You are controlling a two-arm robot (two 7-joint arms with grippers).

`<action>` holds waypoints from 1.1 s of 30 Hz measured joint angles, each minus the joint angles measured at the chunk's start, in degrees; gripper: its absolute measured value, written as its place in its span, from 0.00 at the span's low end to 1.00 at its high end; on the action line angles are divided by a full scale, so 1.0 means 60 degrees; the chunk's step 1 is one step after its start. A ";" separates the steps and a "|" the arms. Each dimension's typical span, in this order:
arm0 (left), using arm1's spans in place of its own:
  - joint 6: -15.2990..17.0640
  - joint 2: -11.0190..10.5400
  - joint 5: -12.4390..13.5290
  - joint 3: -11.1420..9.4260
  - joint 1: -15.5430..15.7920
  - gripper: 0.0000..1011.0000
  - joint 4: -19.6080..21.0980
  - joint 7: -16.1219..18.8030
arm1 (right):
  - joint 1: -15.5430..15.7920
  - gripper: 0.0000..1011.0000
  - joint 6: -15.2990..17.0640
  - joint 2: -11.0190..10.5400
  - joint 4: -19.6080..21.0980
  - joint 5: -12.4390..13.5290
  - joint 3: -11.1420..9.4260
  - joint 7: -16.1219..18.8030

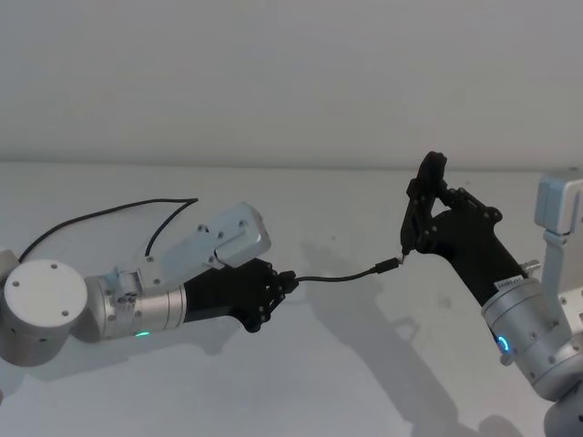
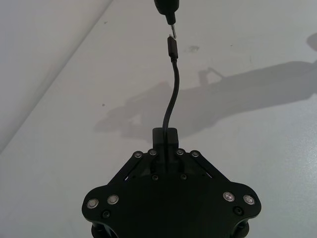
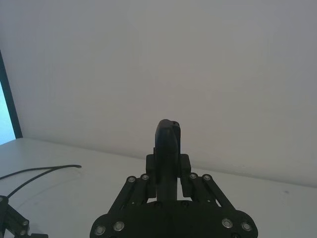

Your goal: Pick up the data cable with the one hand.

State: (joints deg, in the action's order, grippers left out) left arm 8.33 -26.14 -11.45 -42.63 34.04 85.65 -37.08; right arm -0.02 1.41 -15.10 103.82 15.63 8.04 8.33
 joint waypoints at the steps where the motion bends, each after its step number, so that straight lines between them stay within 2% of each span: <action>1: 0.0000 0.0000 0.0000 0.0001 0.0000 0.04 0.0000 0.0000 | 0.0010 0.27 0.0000 0.0010 0.0014 -0.0015 -0.0003 0.0008; 33: 0.0000 -0.0001 -0.0001 0.0001 0.0000 0.04 -0.0001 0.0000 | -0.0047 0.27 -0.0079 0.0195 -0.0098 -0.0370 -0.0037 0.0199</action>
State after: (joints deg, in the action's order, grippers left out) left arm 8.33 -26.15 -11.45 -42.63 34.04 85.65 -37.08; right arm -0.30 0.94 -13.93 103.23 13.41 7.82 9.53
